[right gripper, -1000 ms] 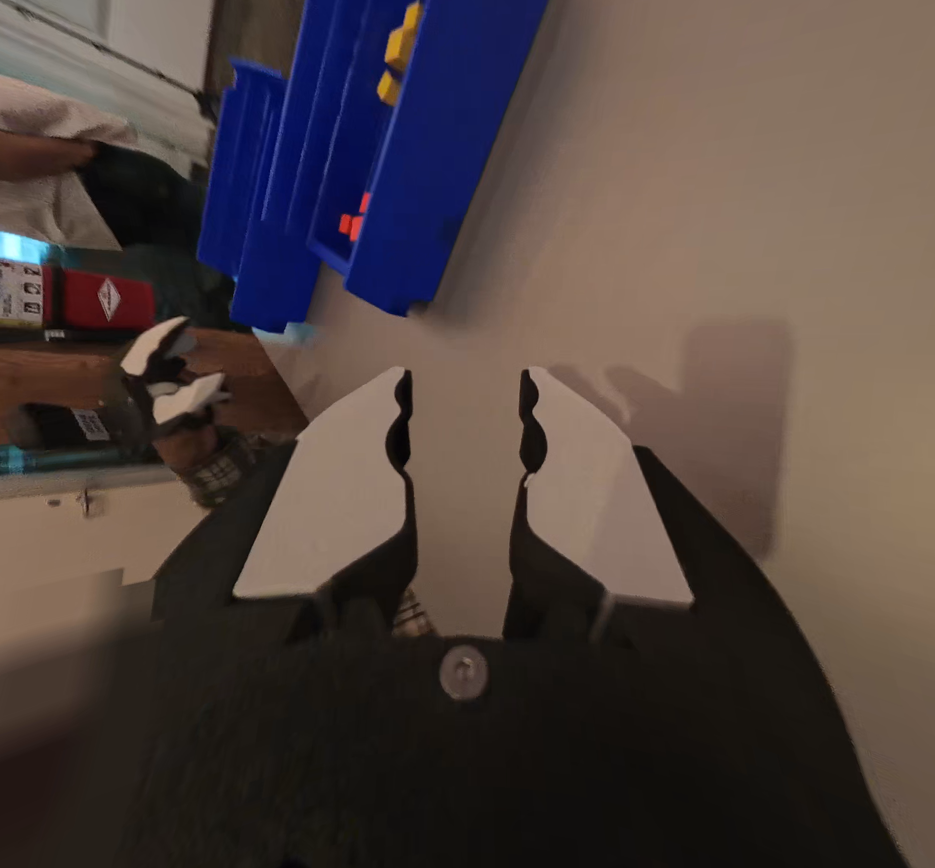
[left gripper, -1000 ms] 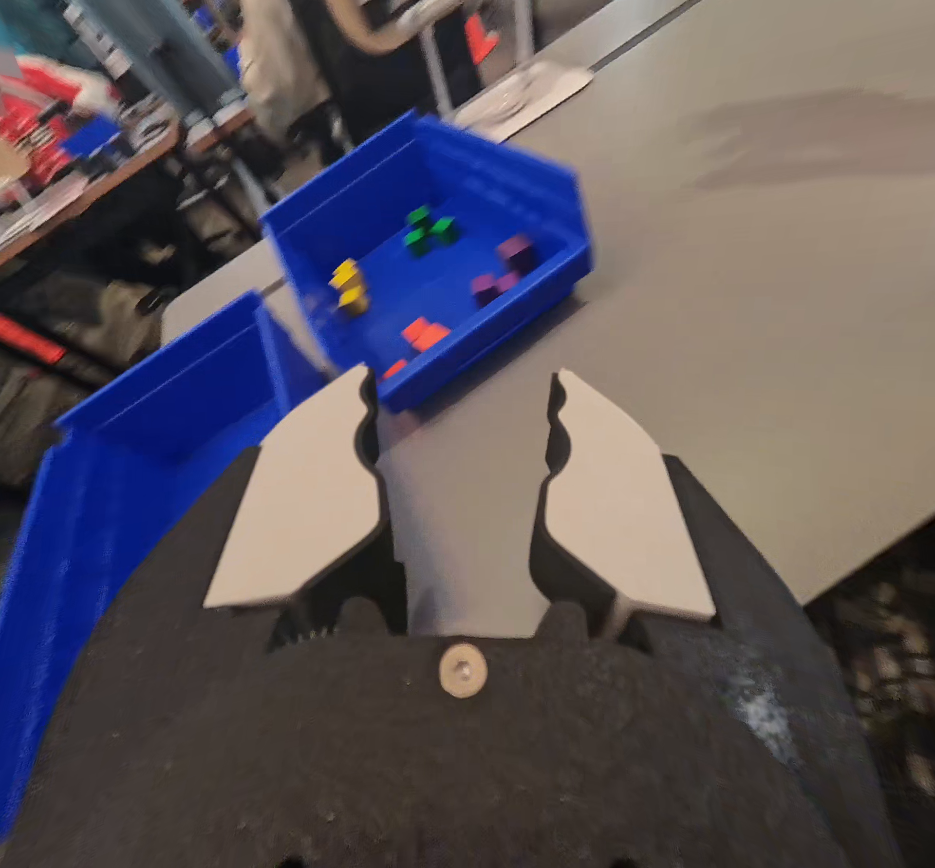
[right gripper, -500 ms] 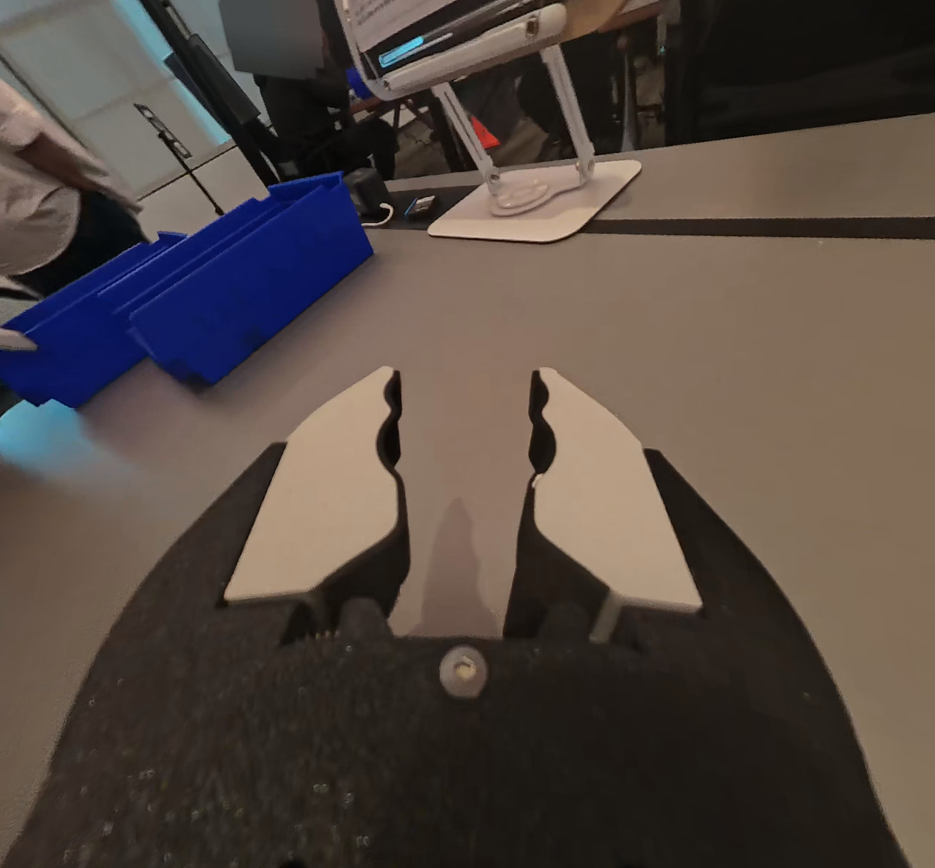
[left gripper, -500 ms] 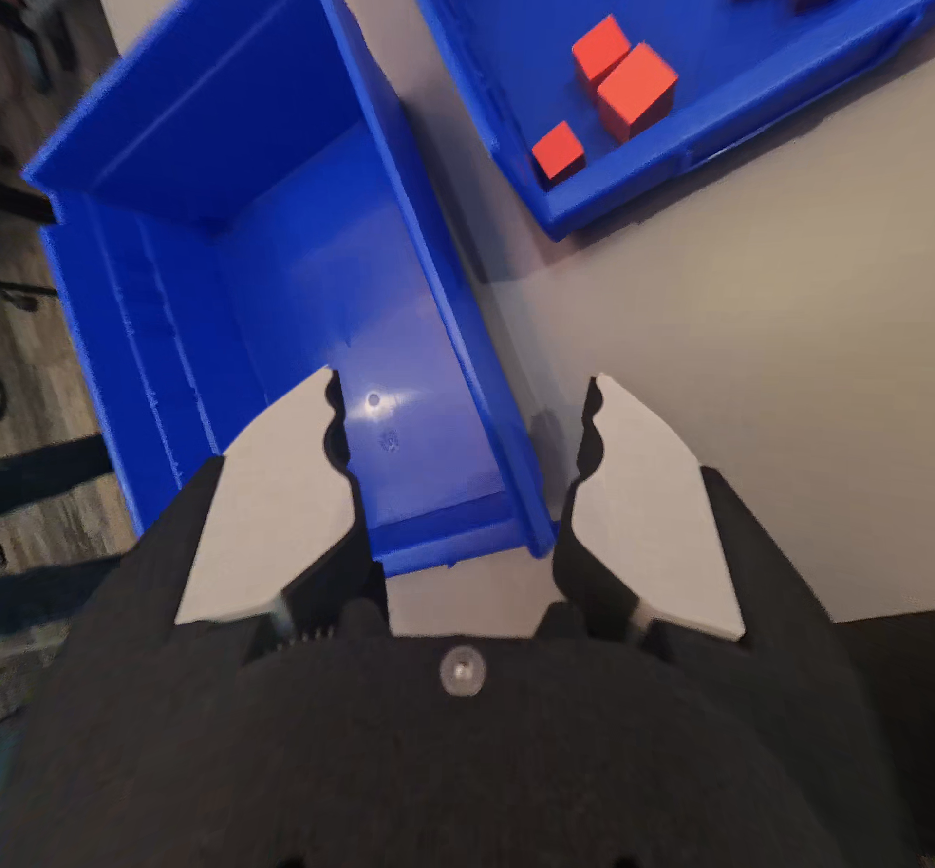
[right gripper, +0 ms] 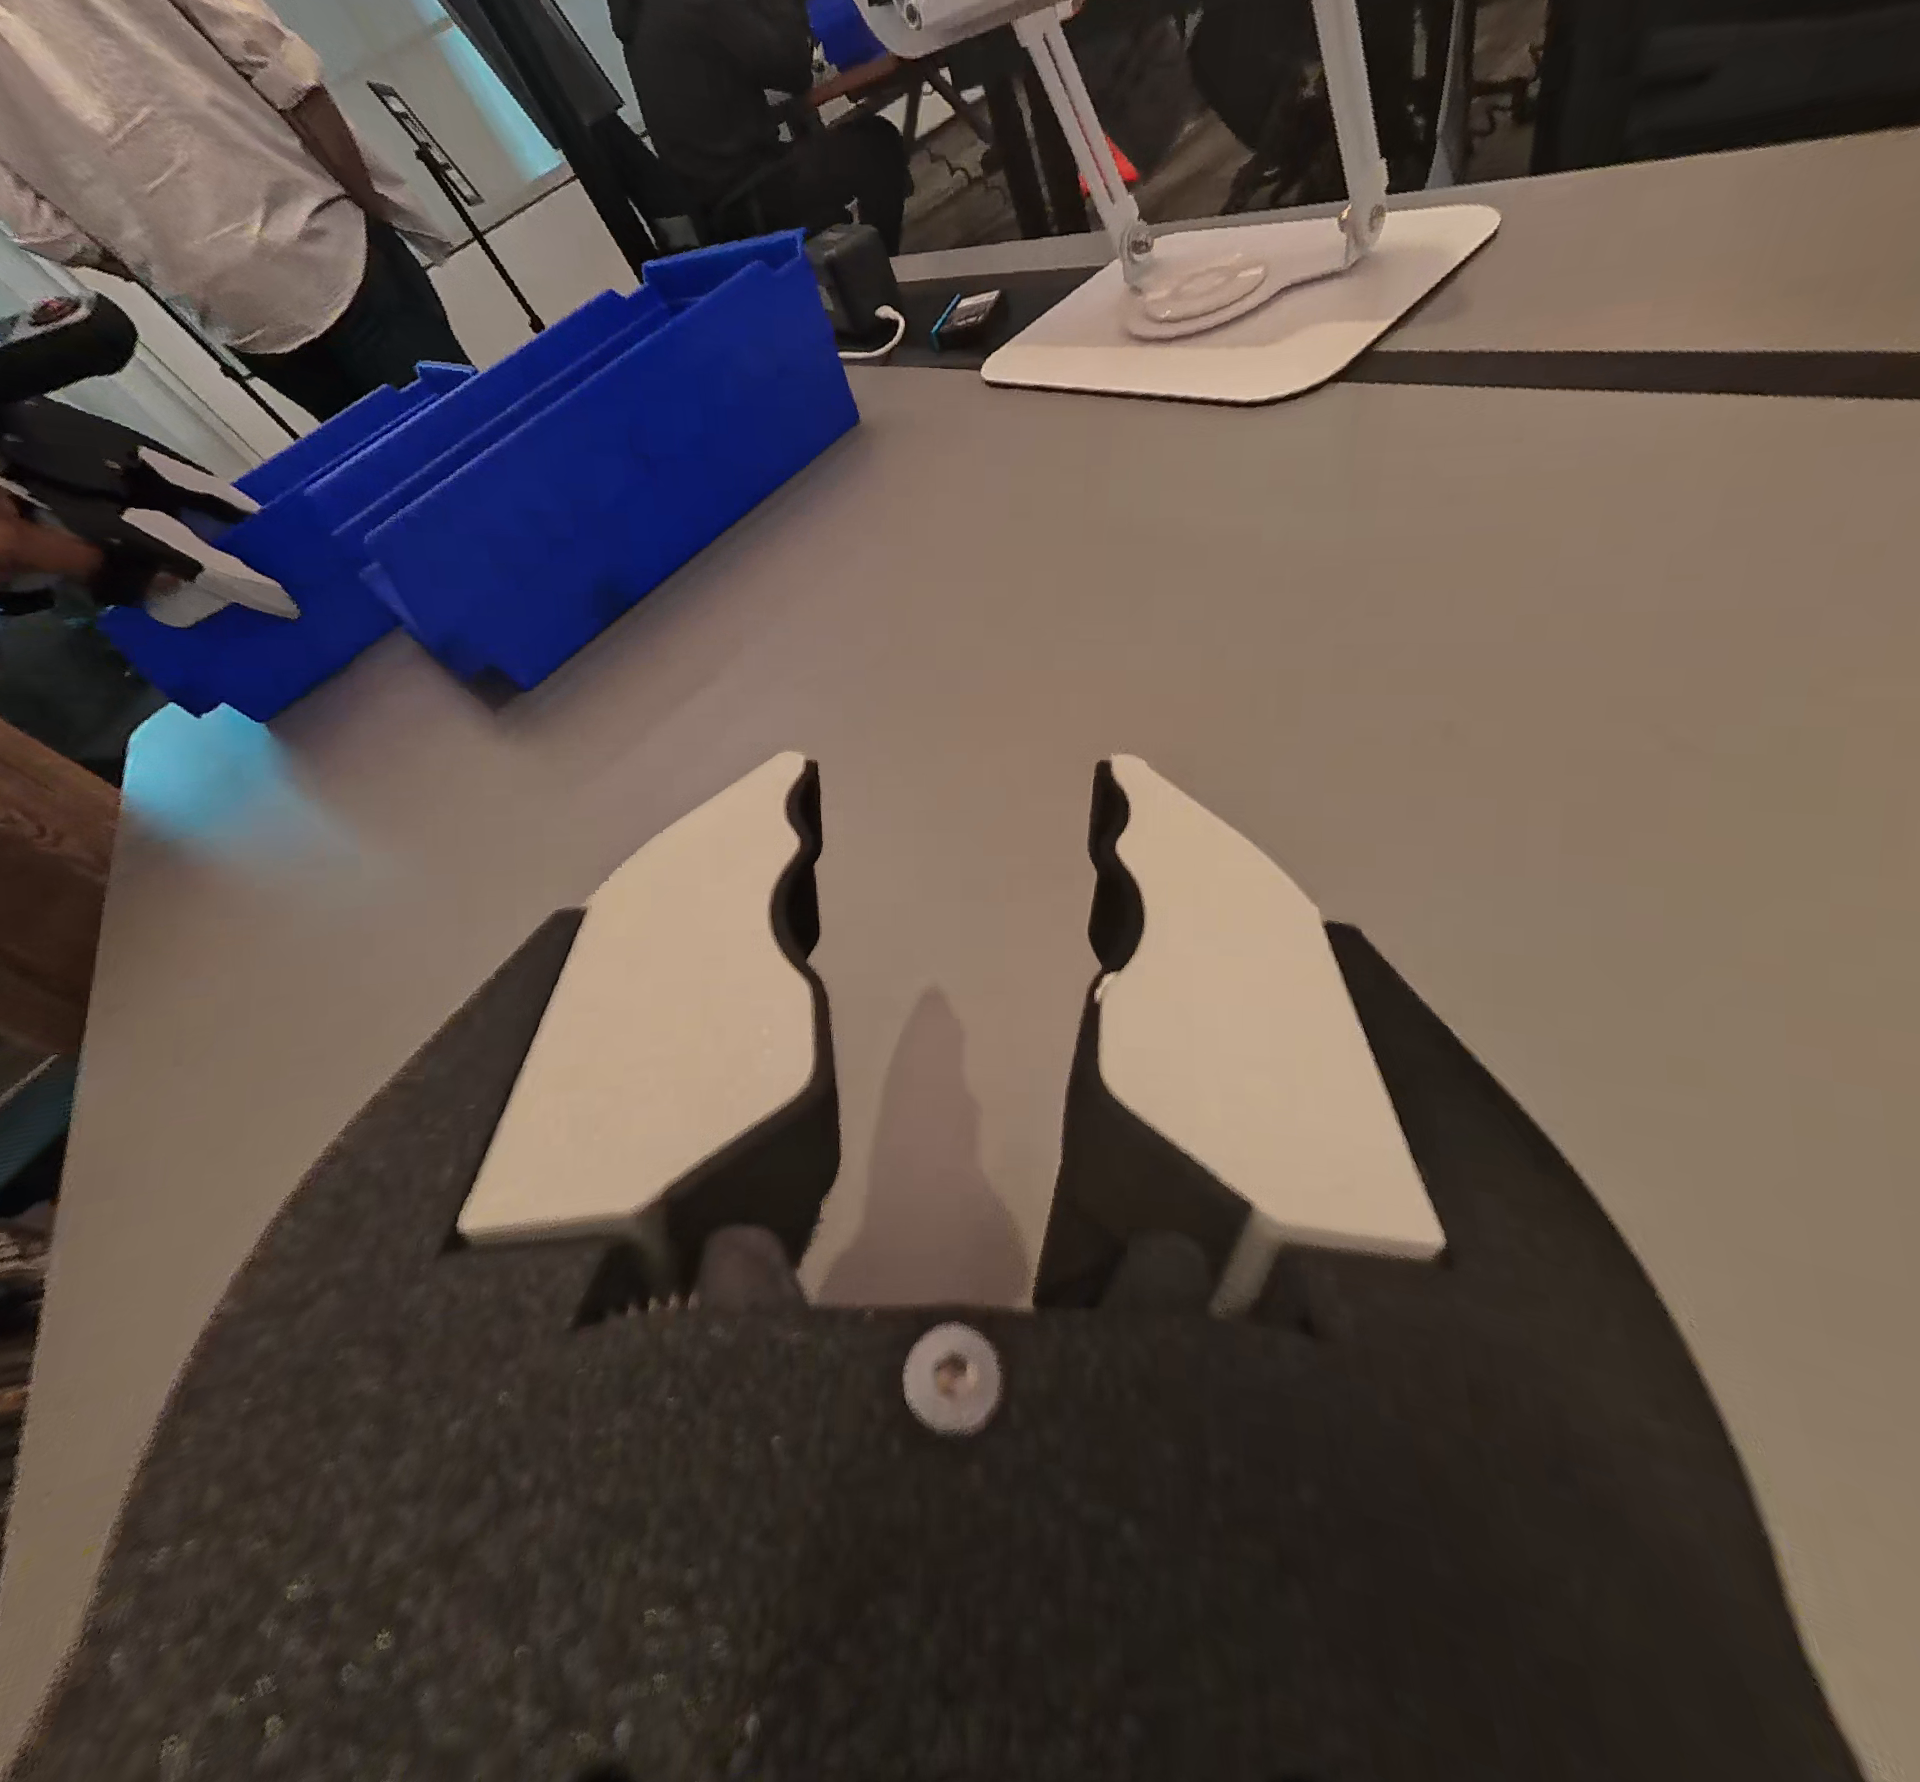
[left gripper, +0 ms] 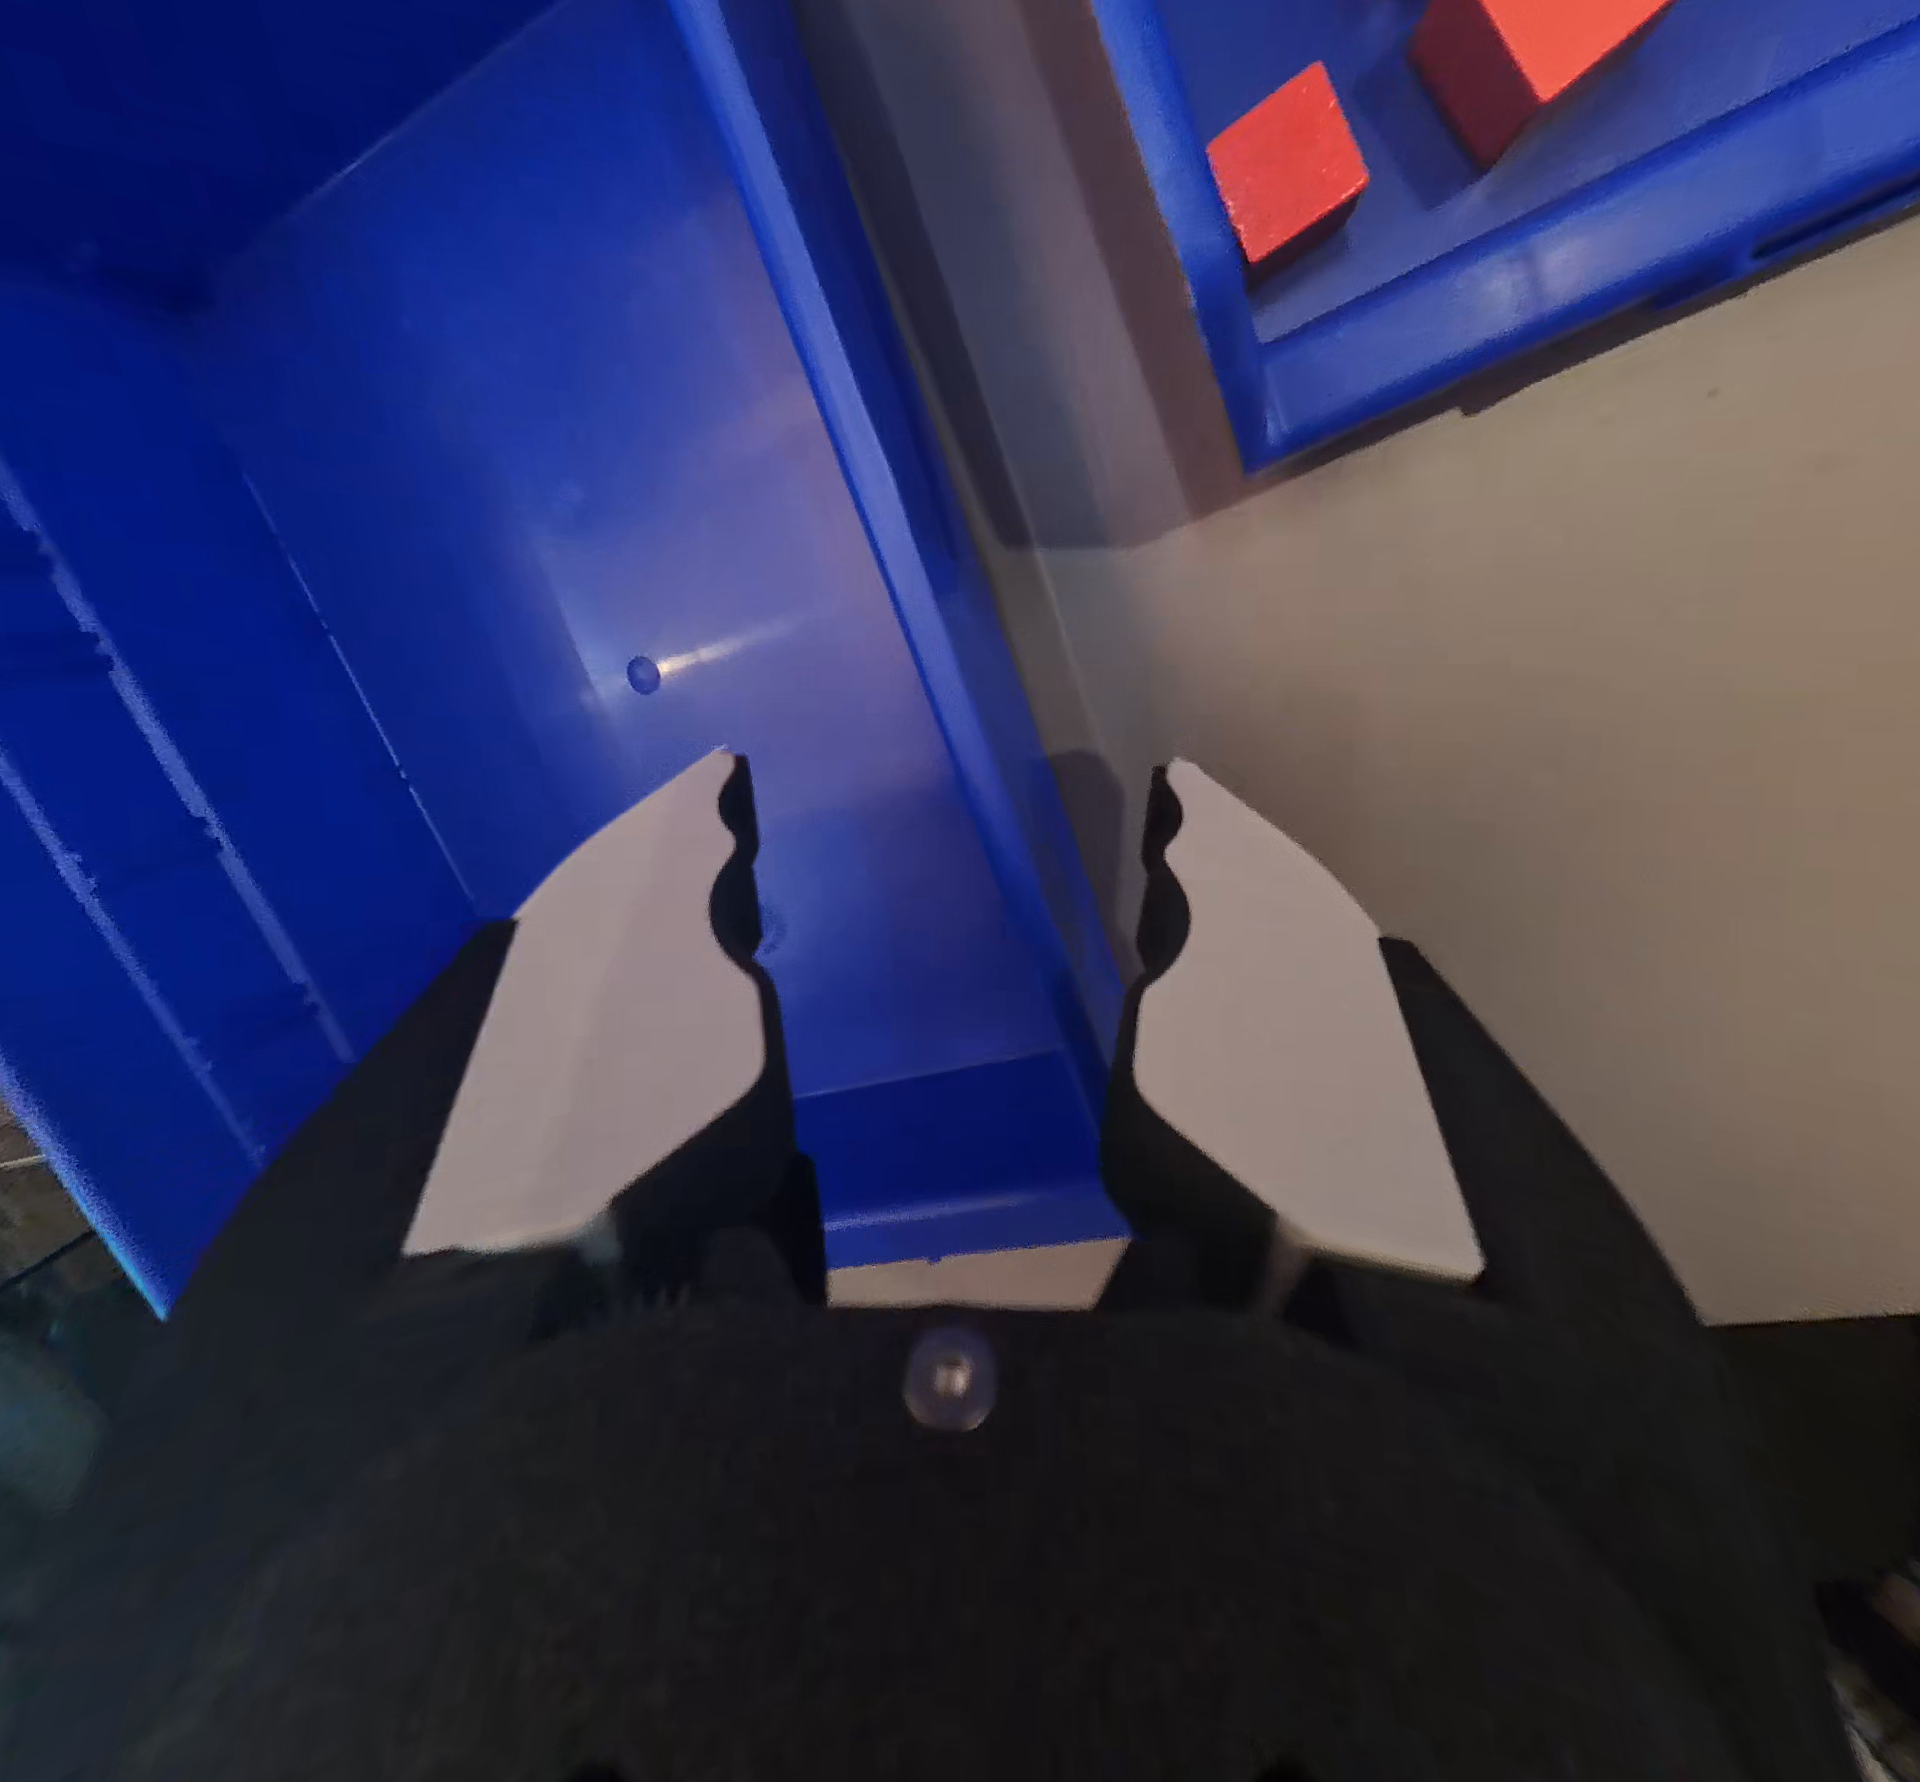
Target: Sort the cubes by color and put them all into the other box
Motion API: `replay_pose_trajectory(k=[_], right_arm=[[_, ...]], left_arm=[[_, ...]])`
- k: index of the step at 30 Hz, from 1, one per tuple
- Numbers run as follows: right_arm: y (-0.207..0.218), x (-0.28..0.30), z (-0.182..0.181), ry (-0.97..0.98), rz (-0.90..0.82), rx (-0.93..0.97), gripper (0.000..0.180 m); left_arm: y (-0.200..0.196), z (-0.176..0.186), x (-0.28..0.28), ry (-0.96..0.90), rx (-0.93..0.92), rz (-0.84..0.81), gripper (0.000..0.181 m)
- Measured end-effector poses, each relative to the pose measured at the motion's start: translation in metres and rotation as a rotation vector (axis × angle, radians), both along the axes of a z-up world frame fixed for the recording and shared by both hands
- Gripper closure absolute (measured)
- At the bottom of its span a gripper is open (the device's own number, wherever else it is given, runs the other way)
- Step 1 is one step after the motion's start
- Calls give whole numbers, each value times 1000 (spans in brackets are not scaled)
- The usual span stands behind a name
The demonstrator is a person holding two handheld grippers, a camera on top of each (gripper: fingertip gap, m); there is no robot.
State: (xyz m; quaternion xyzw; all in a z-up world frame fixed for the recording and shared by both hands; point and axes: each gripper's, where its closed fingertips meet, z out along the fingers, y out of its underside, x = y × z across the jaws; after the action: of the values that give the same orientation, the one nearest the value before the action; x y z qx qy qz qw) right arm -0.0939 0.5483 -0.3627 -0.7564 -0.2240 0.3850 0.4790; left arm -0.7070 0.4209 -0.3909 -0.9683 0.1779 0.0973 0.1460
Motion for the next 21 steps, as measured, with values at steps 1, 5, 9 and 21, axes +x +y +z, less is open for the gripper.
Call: replay_pose_trajectory(k=[1, 5, 9, 21], right_arm=[[-1, -1, -1, 7, 7, -15, 131], [-4, -5, -8, 16, 31, -64, 133], [-8, -8, -13, 53, 56, -137, 137], [-12, -14, -18, 53, 90, -175, 140]], left_arm=[[0, -1, 0, -3, -8, 0, 113], [0, -4, 0, -32, -35, 8, 129], [-3, -7, 3, -93, -63, 5, 165], [-26, -7, -33, -64, -77, -23, 175]])
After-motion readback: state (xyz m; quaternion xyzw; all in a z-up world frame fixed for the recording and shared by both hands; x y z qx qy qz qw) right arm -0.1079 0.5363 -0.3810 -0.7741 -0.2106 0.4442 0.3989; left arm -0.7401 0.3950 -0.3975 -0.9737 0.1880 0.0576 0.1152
